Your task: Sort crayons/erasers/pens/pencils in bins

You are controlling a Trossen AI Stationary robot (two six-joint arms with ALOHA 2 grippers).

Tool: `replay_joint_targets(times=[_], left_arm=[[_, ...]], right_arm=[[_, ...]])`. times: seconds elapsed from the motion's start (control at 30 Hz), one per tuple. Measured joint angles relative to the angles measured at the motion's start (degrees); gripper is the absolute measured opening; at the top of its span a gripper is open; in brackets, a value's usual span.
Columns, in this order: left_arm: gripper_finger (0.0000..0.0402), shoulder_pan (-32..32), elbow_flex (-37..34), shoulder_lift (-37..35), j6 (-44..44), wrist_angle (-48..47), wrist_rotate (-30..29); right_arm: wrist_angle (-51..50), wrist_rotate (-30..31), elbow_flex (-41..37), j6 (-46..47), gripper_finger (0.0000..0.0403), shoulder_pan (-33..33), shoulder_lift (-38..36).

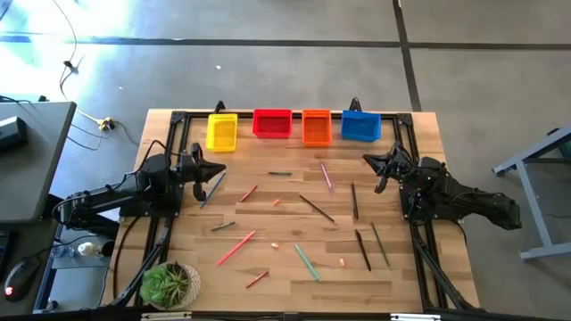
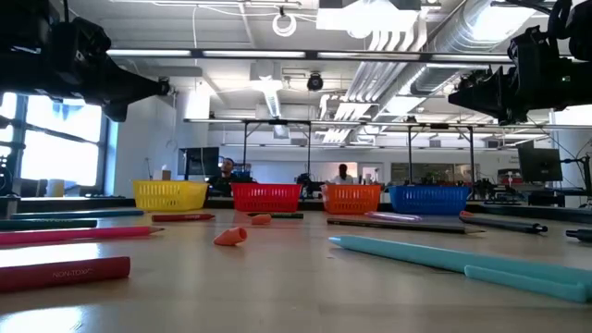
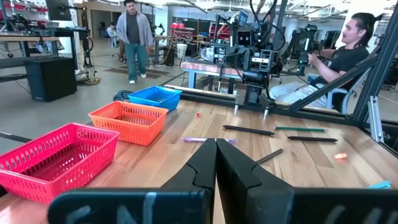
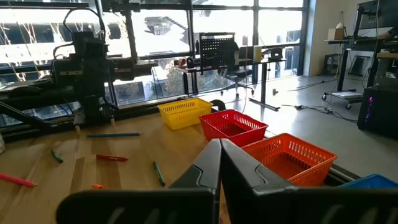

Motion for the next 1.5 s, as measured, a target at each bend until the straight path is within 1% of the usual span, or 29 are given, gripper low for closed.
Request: replay_joint_targets(times=[0.63, 0.8, 0.97, 1.1, 1.17, 1.27, 1.4, 1.5], left_arm=[[0.0001, 0.0, -0.01, -0.01, -0.02, 0.27, 0.0], [0.0, -0.02, 0.0, -0.02, -0.82, 3.0, 0.0], [0.0, -0.02, 0.0, -0.02, 0.55, 5.96, -0.01], [0.0001, 0.0, -0.02, 0.0, 0.56, 7.86, -1.19], [0.0, 0.0, 0.0, 0.13, 1.33, 8.64, 0.17], [0.0, -0.06, -0.01, 1.41, 2.11, 8.84, 1.53], [0.0, -0.02, 0.2, 5.24, 2.73, 8.98, -0.23], [0.0, -0.04, 2.0, 9.79, 2.78, 8.98, -1.89]], right_arm=[[0.01, 0.01, 0.0, 0.01, 0.0, -0.01, 0.0], [0.01, 0.0, -0.01, 0.0, 0.0, 0.0, 0.01], [-0.01, -0.02, 0.0, 0.01, 0.0, -0.02, 0.01], [0.0, 0.01, 0.0, -0.01, 0.0, -0.02, -0.01], [-0.01, -0.01, -0.02, 0.01, 0.0, 0.0, 0.0], [-0.01, 0.01, -0.01, 0.01, 0.0, -0.02, -0.01], [0.0, 0.0, 0.0, 0.0, 0.0, 0.0, 0.01], [-0.01, -0.02, 0.0, -0.01, 0.0, -0.02, 0.01]])
